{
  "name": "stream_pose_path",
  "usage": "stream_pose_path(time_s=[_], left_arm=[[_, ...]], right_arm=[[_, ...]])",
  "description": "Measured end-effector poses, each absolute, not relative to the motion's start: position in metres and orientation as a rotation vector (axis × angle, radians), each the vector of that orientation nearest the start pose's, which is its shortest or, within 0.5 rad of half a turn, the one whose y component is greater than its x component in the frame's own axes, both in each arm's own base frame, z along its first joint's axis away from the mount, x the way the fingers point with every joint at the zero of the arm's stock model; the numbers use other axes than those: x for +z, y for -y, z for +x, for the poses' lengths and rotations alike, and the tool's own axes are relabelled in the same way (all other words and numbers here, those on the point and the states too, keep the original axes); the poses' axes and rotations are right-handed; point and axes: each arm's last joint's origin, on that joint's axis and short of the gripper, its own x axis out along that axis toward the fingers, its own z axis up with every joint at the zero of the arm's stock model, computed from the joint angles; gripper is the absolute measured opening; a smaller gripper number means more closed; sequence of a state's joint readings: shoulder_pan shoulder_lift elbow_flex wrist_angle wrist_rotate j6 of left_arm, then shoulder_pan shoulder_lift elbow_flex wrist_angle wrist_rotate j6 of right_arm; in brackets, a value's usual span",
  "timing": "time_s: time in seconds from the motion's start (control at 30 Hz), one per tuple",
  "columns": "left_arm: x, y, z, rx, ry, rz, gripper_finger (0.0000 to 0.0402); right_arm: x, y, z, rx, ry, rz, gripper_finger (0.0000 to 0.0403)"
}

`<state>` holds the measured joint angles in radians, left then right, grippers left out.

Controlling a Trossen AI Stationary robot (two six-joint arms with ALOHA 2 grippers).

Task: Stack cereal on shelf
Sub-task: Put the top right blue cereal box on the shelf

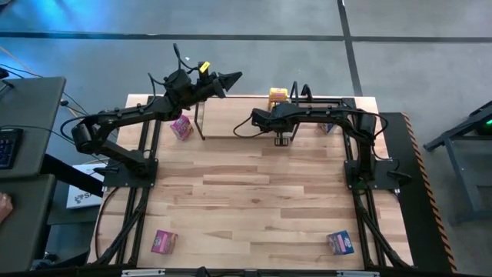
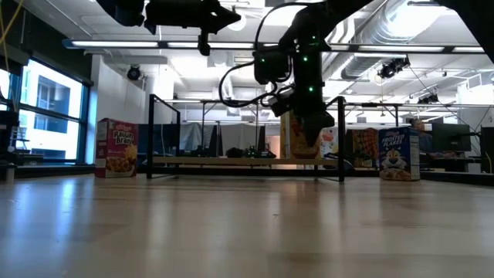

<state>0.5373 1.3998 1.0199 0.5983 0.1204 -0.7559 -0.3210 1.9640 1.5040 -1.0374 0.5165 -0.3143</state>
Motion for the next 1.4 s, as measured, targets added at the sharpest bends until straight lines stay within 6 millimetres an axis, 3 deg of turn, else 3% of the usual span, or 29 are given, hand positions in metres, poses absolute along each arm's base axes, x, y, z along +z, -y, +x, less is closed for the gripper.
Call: stream_pose_path(time_s=[0.23,0.53,0.73,1.07,1.23,1.4], left_arm=[[0.35,-0.163,0.273,0.289,0.337,-0.649,0.0],[0.357,-0.161,0.256,0.174,0.226,-0.586,0.0],[0.341,-0.127,0.233,0.167,0.197,-0.526,0.0],[0.307,-0.056,0.179,0.102,0.257,-0.473,0.0],[0.289,-0.041,0.168,0.156,0.27,-0.494,0.0],[0.278,-0.037,0.165,0.171,0.257,-0.52,0.0]], right_arm=[[0.204,0.125,0.351,-0.387,-1.603,-0.373,0.0],[0.248,0.098,0.342,-0.292,-1.404,-0.131,0.0],[0.281,0.073,0.329,-0.18,-1.202,-0.025,0.0],[0.289,0.03,0.272,-0.075,-0.654,0.263,0.0],[0.301,0.022,0.255,-0.074,-0.376,0.328,0.0],[0.309,0.022,0.248,-0.083,-0.303,0.336,0.0]])
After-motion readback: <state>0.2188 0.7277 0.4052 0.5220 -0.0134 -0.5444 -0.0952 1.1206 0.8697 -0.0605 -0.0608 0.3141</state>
